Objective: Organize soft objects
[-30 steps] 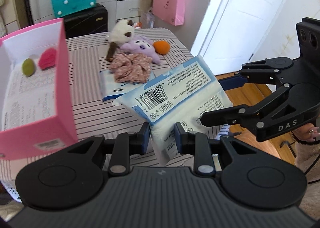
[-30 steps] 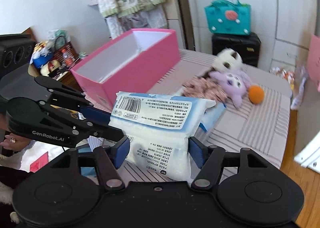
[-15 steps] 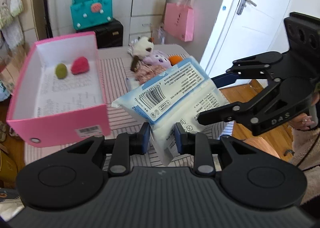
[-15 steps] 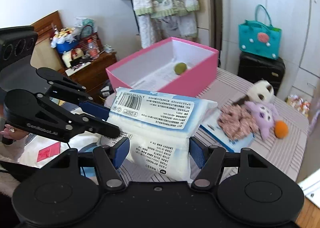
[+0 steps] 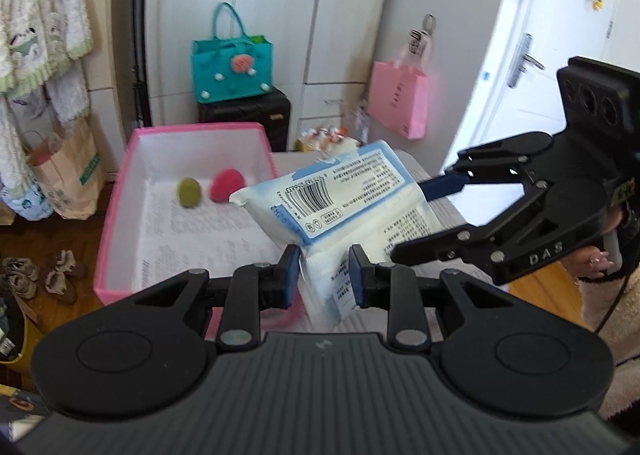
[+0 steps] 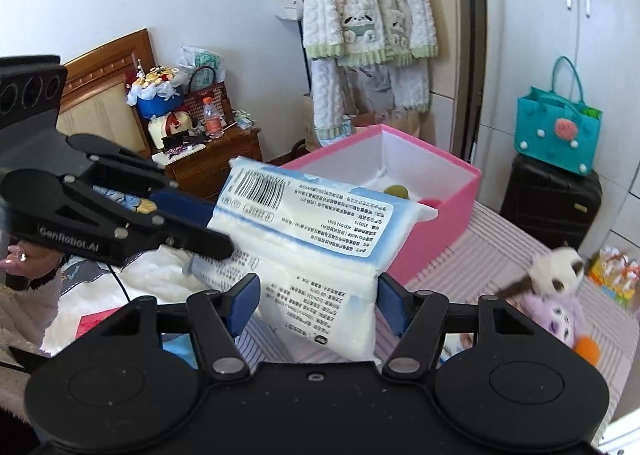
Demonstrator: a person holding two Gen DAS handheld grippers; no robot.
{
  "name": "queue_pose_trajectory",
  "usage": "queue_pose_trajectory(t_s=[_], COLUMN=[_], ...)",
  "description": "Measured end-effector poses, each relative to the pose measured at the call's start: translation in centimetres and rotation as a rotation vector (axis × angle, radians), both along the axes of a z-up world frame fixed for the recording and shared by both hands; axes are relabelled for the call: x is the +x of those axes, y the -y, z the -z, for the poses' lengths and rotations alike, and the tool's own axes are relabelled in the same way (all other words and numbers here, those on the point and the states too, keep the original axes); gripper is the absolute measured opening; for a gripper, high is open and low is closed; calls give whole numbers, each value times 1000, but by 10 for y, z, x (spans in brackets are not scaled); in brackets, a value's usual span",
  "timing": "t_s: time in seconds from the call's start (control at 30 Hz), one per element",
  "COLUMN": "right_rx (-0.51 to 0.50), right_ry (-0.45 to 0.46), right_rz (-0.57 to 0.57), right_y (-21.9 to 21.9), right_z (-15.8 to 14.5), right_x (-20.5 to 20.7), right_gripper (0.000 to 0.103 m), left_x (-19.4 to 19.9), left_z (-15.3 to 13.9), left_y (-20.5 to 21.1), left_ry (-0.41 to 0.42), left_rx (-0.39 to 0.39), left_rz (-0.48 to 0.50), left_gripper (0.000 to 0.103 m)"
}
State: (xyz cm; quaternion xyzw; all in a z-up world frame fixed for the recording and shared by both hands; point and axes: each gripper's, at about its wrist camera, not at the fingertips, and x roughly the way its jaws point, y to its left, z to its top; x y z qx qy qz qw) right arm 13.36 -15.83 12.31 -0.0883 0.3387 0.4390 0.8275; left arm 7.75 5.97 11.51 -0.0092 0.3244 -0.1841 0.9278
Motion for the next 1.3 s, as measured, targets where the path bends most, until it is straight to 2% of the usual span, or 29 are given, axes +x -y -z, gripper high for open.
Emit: queue_pose_trajectory(t_s=[0.1,0.23,0.3,0.4,0.47,0.53,0.73,0.87,0.93,1.03,1.13,1.3], right_rx=[-5,-14,-15,-16,-17,20,-55,-126,-153,-166,-151,-170], right_ry=[-1,-19,-33,-60,-100,-166,-221,-213,-217,-288,-362,-362], right_rz=[-22,-44,-47,-53,-97,-84,-35,-1,23,55,77,61], right_y=[-12,-31,-40,-53,-60,-64,-94,-113,-119,-124,-123,-131], right_z=[-2,0,2,7,10,11,26,43,51,61,69,74], right_x=[16,40,55,78,95,119,166,181,189,202,214,215], right_gripper=[56,42,39,39,39,39,38,38,38,38,38,38], left_x=[17,46,61,86,104,117,161,181,180,180,184,189], left_z=[-3,2,7,14,19,22,46,61,64,66,69,76], left_y=[-12,-31,-39,-50,-60,-67,-75,-84,-79,-74,-72,-72], left_ry=[9,-19,-37,-54,-71,-97,-164,-182,-151,-150,-203,-261], left_rx=[21,19,20,31,5,-26,-16,-40,7,61,76,120], left_rz=[-41,-90,-110,-149,-164,-159,-184,-202,-182,-176,-186,-176], left_gripper=[26,26,26,27,26,27,26,26,26,26,26,26])
